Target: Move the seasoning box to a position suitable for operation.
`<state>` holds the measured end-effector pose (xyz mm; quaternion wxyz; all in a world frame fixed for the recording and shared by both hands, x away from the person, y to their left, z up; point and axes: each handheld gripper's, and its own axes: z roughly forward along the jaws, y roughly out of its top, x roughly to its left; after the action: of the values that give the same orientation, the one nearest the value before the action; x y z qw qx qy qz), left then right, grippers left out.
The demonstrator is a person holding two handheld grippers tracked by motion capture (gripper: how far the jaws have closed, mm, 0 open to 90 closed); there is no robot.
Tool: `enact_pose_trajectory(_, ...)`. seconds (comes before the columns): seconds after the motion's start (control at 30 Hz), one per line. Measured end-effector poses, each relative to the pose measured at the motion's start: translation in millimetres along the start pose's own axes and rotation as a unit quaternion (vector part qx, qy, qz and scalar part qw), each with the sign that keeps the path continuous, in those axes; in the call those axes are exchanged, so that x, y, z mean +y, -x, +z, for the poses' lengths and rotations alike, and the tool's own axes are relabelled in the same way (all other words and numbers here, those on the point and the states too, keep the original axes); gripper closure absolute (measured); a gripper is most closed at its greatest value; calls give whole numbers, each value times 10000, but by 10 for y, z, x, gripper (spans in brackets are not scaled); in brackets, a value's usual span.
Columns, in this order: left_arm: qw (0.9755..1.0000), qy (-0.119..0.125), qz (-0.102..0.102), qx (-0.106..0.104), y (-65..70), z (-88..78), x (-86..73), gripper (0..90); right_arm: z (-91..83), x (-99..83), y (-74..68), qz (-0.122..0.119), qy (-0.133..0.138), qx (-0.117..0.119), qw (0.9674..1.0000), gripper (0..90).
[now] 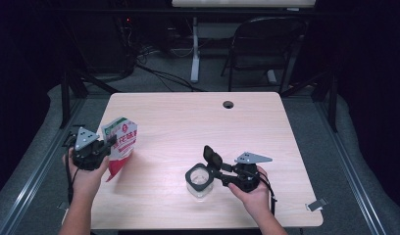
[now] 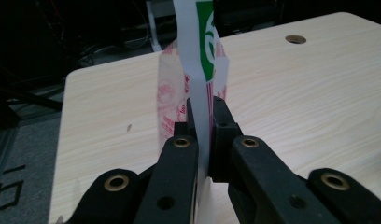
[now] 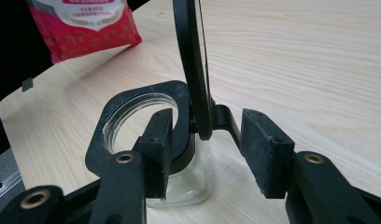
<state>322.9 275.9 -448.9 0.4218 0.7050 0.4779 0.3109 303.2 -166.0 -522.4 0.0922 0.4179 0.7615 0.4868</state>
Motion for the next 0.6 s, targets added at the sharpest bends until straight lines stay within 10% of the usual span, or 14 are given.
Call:
enact_pose_trajectory(0.33,9997,166,149,-35,75,-116,97,900,-2,0,0,7,24,7,10000,541)
enact_pose_trajectory(0.6,9982,87,226,-553,232,-65,140,900,-9,-1,-3,-6,34,11,10000,537)
